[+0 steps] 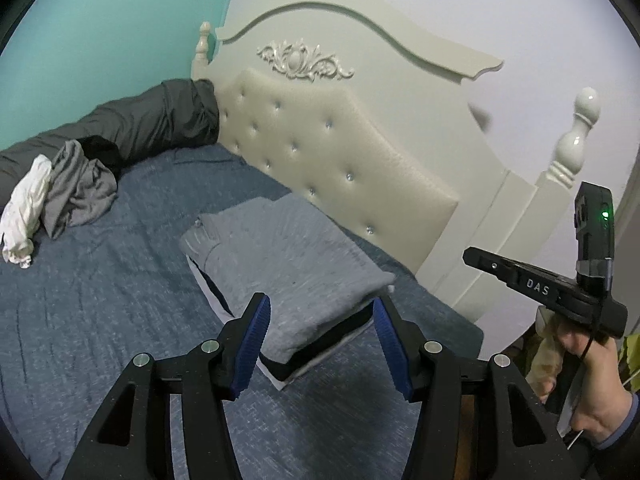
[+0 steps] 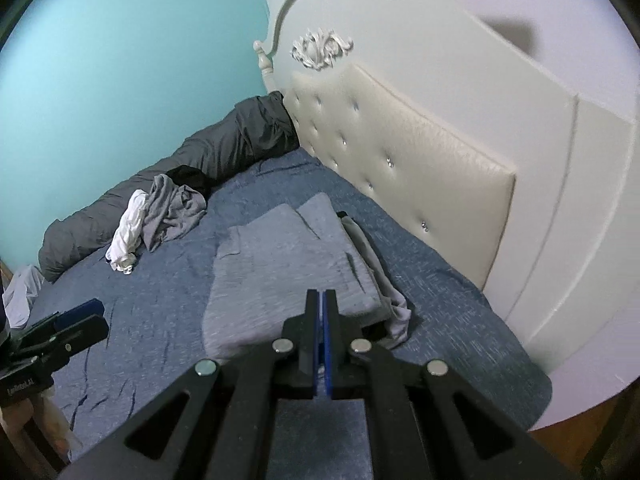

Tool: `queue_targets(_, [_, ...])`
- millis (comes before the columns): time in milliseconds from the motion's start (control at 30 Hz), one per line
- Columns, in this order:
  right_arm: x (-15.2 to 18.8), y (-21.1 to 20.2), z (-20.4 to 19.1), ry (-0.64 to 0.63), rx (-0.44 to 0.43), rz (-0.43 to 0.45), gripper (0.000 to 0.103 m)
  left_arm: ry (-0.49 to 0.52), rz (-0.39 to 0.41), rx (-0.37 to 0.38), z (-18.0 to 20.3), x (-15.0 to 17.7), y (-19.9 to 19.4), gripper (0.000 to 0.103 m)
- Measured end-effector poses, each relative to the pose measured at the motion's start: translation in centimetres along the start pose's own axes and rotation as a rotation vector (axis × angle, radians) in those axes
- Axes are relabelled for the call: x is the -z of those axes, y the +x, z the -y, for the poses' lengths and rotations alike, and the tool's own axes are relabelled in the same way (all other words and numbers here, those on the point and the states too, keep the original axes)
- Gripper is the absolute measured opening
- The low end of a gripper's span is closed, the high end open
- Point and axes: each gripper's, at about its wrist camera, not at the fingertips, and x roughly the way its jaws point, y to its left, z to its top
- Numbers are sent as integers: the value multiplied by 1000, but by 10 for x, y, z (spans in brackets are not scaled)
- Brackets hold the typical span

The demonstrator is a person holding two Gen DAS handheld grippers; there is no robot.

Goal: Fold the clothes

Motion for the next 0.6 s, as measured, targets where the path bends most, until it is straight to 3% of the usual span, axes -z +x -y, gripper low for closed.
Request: queue_targets(600, [35,-112,-48,-15,49,90,2,40,80,2,23,18,-89,74])
